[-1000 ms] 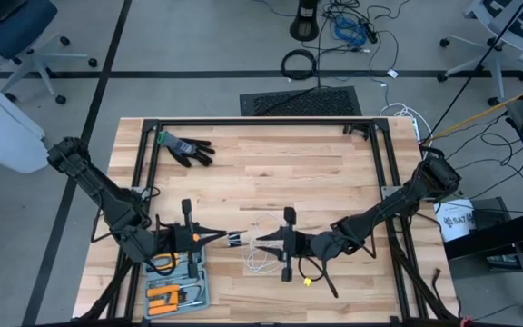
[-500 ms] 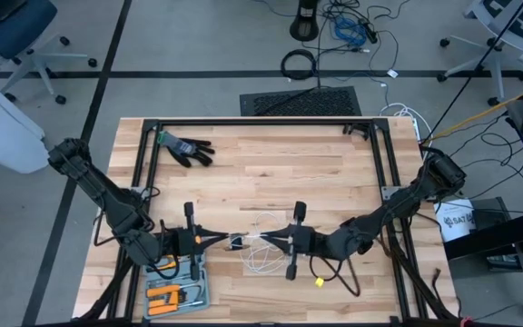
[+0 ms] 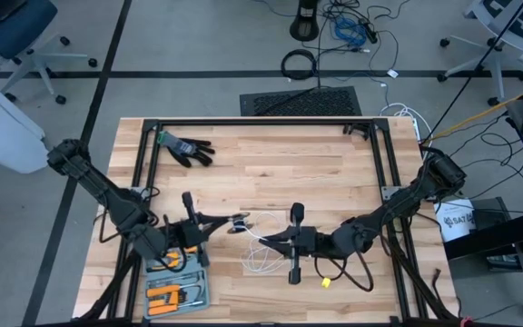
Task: Coil cords
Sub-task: Uncoil the white cable wire from the spool
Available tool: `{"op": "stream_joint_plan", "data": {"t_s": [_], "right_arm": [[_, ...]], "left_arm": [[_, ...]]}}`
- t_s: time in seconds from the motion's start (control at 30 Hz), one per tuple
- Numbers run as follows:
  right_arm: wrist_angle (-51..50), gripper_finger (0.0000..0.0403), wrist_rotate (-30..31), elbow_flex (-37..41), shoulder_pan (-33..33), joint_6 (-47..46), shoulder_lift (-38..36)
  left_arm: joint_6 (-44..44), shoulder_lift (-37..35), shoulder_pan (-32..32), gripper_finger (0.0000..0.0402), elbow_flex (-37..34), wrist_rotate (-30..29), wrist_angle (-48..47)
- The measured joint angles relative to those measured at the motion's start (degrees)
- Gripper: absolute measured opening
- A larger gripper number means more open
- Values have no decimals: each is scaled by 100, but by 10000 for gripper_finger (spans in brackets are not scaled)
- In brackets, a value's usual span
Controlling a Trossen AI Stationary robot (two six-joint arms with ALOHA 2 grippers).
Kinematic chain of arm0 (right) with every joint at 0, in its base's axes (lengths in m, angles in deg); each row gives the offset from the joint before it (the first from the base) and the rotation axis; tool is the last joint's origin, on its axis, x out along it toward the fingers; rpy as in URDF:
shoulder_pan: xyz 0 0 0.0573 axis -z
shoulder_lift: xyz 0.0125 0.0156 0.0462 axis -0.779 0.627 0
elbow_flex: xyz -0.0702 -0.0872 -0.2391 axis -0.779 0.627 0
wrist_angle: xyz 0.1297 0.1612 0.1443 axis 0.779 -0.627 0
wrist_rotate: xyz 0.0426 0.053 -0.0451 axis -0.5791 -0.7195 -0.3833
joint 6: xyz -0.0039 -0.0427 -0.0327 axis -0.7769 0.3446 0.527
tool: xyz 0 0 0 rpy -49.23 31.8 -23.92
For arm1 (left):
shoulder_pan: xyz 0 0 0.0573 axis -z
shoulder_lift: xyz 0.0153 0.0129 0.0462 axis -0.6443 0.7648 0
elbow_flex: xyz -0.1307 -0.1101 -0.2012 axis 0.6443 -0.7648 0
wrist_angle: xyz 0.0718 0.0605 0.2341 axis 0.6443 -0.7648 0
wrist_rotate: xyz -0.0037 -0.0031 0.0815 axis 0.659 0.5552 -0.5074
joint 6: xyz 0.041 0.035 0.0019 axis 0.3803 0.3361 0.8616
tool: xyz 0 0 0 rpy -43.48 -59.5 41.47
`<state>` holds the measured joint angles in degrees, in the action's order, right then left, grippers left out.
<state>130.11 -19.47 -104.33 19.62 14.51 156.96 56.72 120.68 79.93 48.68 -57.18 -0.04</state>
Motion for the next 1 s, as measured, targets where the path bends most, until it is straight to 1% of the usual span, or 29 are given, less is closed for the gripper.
{"op": "stream_joint_plan", "data": {"t_s": [0.07, 0.23, 0.37, 0.47, 0.6, 0.73, 0.9, 1.0], "right_arm": [[123, 0, -41, 0, 26, 19, 0], [220, 0, -424, 0, 117, -63, 0], [218, 0, -524, 0, 212, -157, 2], [250, 0, -864, 0, 298, -219, 26], [507, 0, -1217, -2, 443, -329, 245], [544, 0, -1359, -2, 621, -511, 500], [761, 0, -1362, -2, 803, -596, 836], [706, 0, -1355, -2, 891, -693, 1013]], "left_arm": [[8, 0, -79, 0, 0, 0, 0], [96, 0, -265, 0, 0, -2, 69], [95, 3, -394, 0, 0, 1, 73], [94, 15, -474, 0, 0, 0, 78], [94, 20, -547, 0, 0, 2, 266], [96, 22, -571, 0, 0, 45, 570], [104, 23, -571, 0, 0, 76, 995], [144, 24, -566, 0, 0, 76, 1207]]}}
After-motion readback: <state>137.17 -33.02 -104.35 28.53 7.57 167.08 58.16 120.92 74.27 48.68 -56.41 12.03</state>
